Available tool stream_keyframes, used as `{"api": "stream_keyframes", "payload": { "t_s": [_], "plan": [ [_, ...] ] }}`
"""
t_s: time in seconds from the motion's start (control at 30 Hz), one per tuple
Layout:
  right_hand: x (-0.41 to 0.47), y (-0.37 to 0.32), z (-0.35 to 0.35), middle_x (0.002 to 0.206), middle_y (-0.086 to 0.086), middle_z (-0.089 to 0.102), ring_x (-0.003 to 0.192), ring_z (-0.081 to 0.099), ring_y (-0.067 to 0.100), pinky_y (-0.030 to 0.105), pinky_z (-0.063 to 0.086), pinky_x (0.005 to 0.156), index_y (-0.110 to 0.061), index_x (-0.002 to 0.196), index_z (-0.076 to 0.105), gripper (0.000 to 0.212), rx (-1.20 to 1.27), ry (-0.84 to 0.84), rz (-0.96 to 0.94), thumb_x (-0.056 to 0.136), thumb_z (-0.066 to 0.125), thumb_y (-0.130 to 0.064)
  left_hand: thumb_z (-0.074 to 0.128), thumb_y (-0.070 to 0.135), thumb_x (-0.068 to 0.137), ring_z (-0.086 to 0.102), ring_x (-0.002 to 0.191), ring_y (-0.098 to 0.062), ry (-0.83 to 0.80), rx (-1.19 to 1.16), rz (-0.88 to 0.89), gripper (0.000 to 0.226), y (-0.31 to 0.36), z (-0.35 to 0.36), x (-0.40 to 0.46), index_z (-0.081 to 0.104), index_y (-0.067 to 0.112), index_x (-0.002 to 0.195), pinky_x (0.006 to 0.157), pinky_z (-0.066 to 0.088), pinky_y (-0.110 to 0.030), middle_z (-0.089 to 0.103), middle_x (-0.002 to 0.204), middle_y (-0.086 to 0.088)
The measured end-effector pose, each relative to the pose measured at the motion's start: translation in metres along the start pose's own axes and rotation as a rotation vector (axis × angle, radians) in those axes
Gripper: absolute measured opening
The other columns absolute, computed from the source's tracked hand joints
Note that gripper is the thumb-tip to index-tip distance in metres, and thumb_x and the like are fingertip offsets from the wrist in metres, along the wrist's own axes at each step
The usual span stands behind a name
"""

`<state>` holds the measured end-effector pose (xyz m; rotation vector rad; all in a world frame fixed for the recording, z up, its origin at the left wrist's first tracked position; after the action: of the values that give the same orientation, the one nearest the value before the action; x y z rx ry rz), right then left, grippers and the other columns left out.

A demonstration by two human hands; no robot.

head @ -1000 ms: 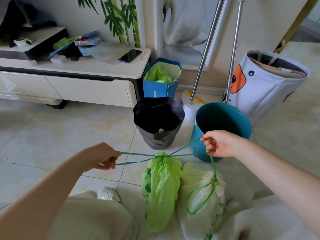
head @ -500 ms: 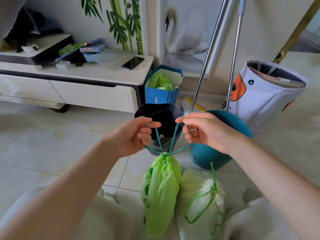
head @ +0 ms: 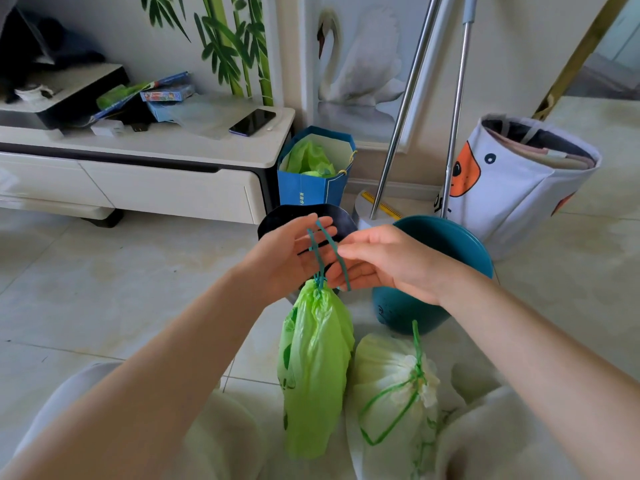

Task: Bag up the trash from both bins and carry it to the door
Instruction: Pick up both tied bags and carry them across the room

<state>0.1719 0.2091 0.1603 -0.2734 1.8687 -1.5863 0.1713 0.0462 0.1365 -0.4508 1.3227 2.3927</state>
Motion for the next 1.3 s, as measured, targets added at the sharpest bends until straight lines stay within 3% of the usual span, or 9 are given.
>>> {"api": "stream_keyframes", "payload": {
  "t_s": [0.1,0.27,0.4,0.57,0.73,0.9,1.1,1.2,1.3],
  "plan": [
    [-0.003,0.01,-0.005,0.106,0.018,0.073,0.096,0.07,0.023,0.033,0.056,0.09,0.001,0.111,0.065,0.024,-0.014,0.013,0.033,0.095,0.051,-0.012,0.047,0.016,0.097,0.073,0.087,-0.022,-0.025,-0.132,0.065,0.019,0.002,0.001,0.001,0.062,0.004,0.1,0.077,0.059,-0.029,0.075,0.091,-0.01],
    [-0.011,0.035,-0.031,0.102,0.01,0.075,0.1,0.07,0.017,0.031,0.054,0.092,-0.009,0.105,0.068,0.019,-0.034,0.14,0.044,0.094,0.053,-0.008,0.048,0.013,0.097,0.063,0.056,-0.015,-0.05,-0.004,0.133,0.012,0.003,0.008,-0.001,0.059,0.009,0.099,0.056,0.054,-0.023,0.061,0.064,-0.002],
    [-0.017,0.076,-0.059,0.099,0.0,0.073,0.095,0.068,0.011,0.027,0.053,0.09,-0.021,0.103,0.068,0.037,-0.666,0.193,0.139,0.087,0.043,0.0,0.053,0.017,0.096,0.048,0.047,-0.011,-0.075,0.136,0.12,0.016,-0.003,0.013,-0.005,0.06,0.01,0.108,0.047,0.044,-0.021,0.053,0.066,0.0],
    [-0.023,0.142,-0.078,0.127,0.006,0.048,0.118,0.045,0.03,0.04,0.037,0.103,-0.03,0.137,0.047,0.071,-1.21,-0.074,0.29,0.077,0.035,0.006,0.054,0.019,0.095,0.045,0.048,-0.012,-0.09,0.17,0.119,0.019,-0.005,0.014,-0.009,0.061,0.01,0.11,0.046,0.042,-0.02,0.053,0.07,-0.001],
    [-0.028,0.159,-0.085,0.114,0.003,0.049,0.108,0.04,0.027,0.042,0.04,0.099,-0.021,0.094,0.06,0.015,-1.383,-0.109,0.309,0.085,0.049,-0.021,0.049,0.023,0.097,0.046,0.048,-0.011,-0.101,0.195,0.133,0.02,-0.007,0.014,-0.011,0.062,0.011,0.106,0.046,0.042,-0.02,0.053,0.07,0.0],
    [-0.041,0.119,-0.071,0.062,0.005,0.042,0.058,0.039,0.015,0.032,0.033,0.061,-0.016,0.056,0.036,0.026,-0.994,0.082,0.223,0.072,0.052,-0.028,0.045,0.028,0.099,0.046,0.05,-0.012,-0.109,0.227,0.148,0.024,-0.007,0.014,-0.011,0.062,0.011,0.103,0.047,0.043,-0.021,0.052,0.071,0.0],
    [-0.061,0.086,-0.02,0.073,-0.006,0.069,0.066,0.057,0.005,0.02,0.046,0.065,-0.021,0.077,0.063,0.007,-0.507,-0.055,0.029,0.084,0.065,-0.021,0.054,0.022,0.094,0.046,0.05,-0.014,-0.101,0.279,0.185,0.021,-0.007,0.018,-0.017,0.062,0.007,0.106,0.045,0.043,-0.021,0.052,0.071,-0.002],
    [-0.058,0.112,0.001,0.089,-0.017,0.062,0.081,0.053,0.002,0.026,0.049,0.076,-0.025,0.097,0.058,0.016,-0.9,-0.063,-0.109,0.082,0.055,-0.019,0.056,0.02,0.094,0.047,0.05,-0.015,-0.112,0.322,0.204,0.025,-0.01,0.02,-0.02,0.061,0.002,0.111,0.046,0.043,-0.022,0.053,0.07,-0.003],
    [-0.053,0.144,0.009,0.097,0.001,0.057,0.094,0.048,0.021,0.041,0.047,0.078,-0.018,0.108,0.052,0.027,-1.45,-0.131,-0.256,0.08,0.054,-0.018,0.055,0.017,0.094,0.048,0.052,-0.015,-0.114,0.359,0.22,0.03,-0.011,0.02,-0.02,0.058,-0.003,0.116,0.049,0.043,-0.023,0.053,0.071,-0.003]
  ]
}}
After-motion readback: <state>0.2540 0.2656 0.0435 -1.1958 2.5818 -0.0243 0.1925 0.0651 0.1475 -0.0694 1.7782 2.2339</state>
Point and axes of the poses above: each hand's wrist, its own x-axis towards the middle knuckle, its own z-axis out of the palm, y = z × x, the point moved 1 cm from there along x, towards the middle knuckle
